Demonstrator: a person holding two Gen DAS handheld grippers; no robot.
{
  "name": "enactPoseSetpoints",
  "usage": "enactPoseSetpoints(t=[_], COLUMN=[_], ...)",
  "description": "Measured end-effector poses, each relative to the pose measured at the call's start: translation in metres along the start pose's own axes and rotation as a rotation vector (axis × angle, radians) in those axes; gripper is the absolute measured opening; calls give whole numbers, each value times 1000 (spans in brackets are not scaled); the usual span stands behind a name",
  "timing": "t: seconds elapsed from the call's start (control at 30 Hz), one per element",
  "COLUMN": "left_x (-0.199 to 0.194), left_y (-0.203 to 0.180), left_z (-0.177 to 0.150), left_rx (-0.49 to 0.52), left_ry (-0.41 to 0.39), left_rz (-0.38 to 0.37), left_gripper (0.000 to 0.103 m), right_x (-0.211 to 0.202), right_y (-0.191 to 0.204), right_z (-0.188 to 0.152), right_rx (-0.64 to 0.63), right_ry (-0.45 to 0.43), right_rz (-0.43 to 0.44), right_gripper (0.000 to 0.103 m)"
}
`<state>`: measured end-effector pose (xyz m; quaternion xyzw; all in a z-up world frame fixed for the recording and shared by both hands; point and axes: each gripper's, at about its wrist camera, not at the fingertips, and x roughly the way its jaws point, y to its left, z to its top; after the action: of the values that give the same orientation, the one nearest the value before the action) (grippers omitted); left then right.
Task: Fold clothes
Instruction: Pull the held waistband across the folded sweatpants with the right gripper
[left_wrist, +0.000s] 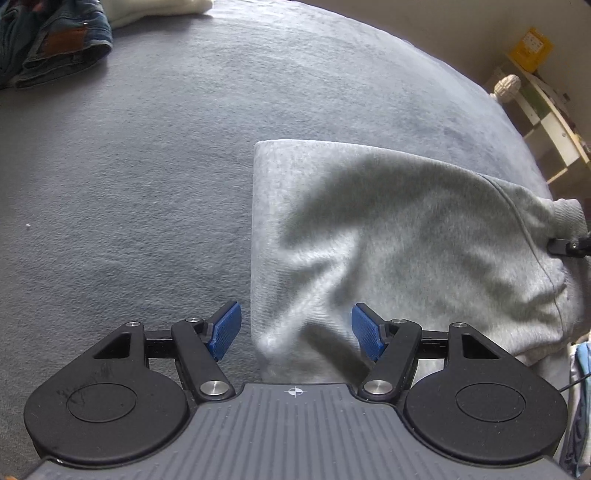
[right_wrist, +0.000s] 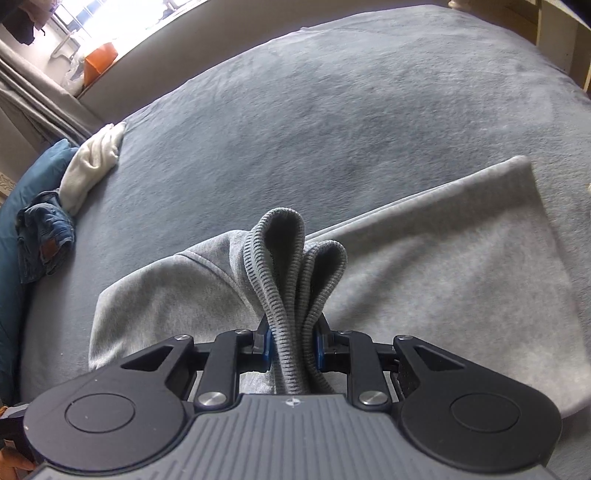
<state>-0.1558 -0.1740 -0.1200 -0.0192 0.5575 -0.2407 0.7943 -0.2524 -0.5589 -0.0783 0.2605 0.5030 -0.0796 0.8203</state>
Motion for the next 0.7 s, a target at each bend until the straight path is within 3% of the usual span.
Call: enactPoseSetpoints(t=[0.43,0.7], left_x=[15,19], left_y=[-23,-28], left_z=[-3,-1], left_rx=[3,21], left_ry=[25,29], left_rz=[-35,-28], left_gripper=[67,67], right_x=[-29,-25], right_y=[-88,-120], right_z=[27,39], right_rx=[84,77], right_ry=[-49,-50], right_rz=[-71,-81], right_gripper=[22,22])
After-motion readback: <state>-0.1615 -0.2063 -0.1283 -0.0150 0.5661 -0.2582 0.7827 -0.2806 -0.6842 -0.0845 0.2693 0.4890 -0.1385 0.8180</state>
